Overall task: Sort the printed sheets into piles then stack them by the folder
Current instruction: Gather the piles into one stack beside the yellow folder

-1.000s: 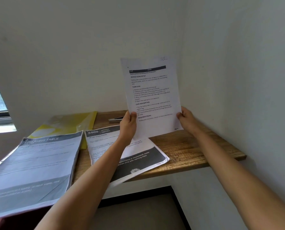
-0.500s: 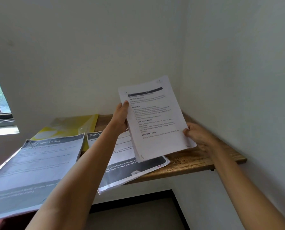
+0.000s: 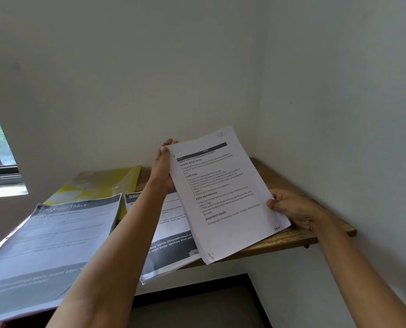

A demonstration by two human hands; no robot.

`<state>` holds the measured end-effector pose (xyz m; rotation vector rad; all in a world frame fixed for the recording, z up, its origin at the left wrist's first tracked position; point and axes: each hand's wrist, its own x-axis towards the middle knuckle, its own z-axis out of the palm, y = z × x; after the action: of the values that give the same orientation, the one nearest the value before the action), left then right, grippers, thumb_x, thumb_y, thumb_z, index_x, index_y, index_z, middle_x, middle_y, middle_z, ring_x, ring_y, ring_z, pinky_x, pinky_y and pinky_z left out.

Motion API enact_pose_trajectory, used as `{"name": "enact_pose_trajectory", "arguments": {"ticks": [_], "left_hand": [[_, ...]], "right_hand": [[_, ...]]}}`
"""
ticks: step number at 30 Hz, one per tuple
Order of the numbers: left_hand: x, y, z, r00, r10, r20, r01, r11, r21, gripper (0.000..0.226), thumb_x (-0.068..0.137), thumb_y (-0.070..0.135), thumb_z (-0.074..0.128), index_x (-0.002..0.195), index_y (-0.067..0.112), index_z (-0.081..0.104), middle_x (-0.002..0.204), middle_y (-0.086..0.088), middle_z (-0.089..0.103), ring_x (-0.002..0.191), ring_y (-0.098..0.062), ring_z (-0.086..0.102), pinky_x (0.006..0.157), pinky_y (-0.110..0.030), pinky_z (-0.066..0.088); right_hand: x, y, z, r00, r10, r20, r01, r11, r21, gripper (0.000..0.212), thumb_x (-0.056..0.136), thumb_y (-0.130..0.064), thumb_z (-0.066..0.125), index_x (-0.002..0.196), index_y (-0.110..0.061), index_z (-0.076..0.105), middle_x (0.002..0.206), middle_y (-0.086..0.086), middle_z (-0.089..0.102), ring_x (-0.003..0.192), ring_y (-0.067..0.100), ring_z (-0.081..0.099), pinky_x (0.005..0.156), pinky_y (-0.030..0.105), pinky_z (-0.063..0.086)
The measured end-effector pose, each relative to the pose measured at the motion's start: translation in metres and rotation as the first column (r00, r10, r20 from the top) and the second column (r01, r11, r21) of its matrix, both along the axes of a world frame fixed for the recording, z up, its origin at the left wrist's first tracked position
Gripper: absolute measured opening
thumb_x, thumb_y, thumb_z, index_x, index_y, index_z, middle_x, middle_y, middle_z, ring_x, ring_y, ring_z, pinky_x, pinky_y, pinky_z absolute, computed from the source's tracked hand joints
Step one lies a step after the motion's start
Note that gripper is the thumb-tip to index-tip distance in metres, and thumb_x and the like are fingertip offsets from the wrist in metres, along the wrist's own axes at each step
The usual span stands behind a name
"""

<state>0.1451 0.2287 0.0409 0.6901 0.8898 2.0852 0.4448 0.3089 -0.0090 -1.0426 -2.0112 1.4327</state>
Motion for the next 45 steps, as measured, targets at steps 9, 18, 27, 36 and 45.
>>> {"name": "enact_pose_trajectory", "arguments": {"ticks": [9, 18, 27, 36, 45], "left_hand": [[-0.008, 0.007, -0.022, 1.0, 0.012, -0.025, -0.013, 0.999, -0.048, 0.022, 0.105, 0.024, 0.036, 0.097, 0.019, 0.056, 0.112, -0.002, 0.063, 0.098, -0.024, 0.061, 0.097, -0.051, 0.047], [-0.003, 0.01, -0.052, 0.997, 0.068, -0.044, -0.073, 0.989, -0.128, 0.024, 0.104, 0.023, 0.037, 0.094, 0.019, 0.058, 0.098, 0.002, 0.07, 0.085, -0.019, 0.067, 0.075, -0.041, 0.058], [-0.006, 0.012, -0.058, 0.988, 0.117, -0.102, -0.135, 0.972, -0.19, 0.028, 0.105, 0.022, 0.034, 0.094, 0.02, 0.059, 0.096, 0.004, 0.068, 0.077, -0.018, 0.063, 0.072, -0.038, 0.058], [-0.009, 0.01, -0.059, 0.984, 0.145, -0.101, -0.165, 0.961, -0.221, 0.027, 0.104, 0.018, 0.038, 0.094, 0.017, 0.063, 0.097, -0.004, 0.068, 0.077, -0.019, 0.063, 0.075, -0.04, 0.057], [-0.011, 0.01, -0.06, 0.973, 0.226, -0.036, -0.228, 0.943, -0.244, 0.025, 0.102, 0.016, 0.042, 0.087, 0.013, 0.062, 0.09, -0.002, 0.069, 0.072, -0.017, 0.065, 0.061, -0.031, 0.058]], "right_hand": [[-0.035, 0.026, 0.029, 0.982, 0.087, 0.17, -0.069, 0.991, -0.113, 0.028, 0.101, -0.005, 0.039, 0.12, 0.006, 0.055, 0.118, 0.017, 0.063, 0.093, 0.022, 0.064, 0.087, 0.035, 0.053], [-0.111, 0.056, 0.058, 0.982, -0.186, 0.015, 0.186, 0.971, -0.152, 0.033, 0.102, -0.011, 0.039, 0.128, 0.006, 0.05, 0.128, 0.021, 0.057, 0.115, 0.035, 0.056, 0.095, 0.048, 0.044], [-0.144, 0.073, 0.052, 0.962, -0.255, -0.098, 0.246, 0.965, -0.096, 0.021, 0.098, -0.014, 0.048, 0.111, -0.007, 0.063, 0.118, 0.015, 0.065, 0.104, 0.03, 0.062, 0.093, 0.045, 0.05], [-0.154, 0.073, 0.032, 0.914, -0.374, -0.158, 0.367, 0.927, -0.075, 0.015, 0.093, -0.005, 0.053, 0.102, -0.004, 0.064, 0.102, 0.012, 0.064, 0.074, 0.022, 0.057, 0.066, 0.027, 0.047], [-0.162, 0.085, 0.014, 0.897, -0.43, -0.101, 0.422, 0.902, -0.09, 0.024, 0.093, -0.003, 0.048, 0.071, -0.011, 0.057, 0.107, 0.017, 0.066, 0.071, 0.024, 0.058, 0.067, 0.029, 0.046]]}}
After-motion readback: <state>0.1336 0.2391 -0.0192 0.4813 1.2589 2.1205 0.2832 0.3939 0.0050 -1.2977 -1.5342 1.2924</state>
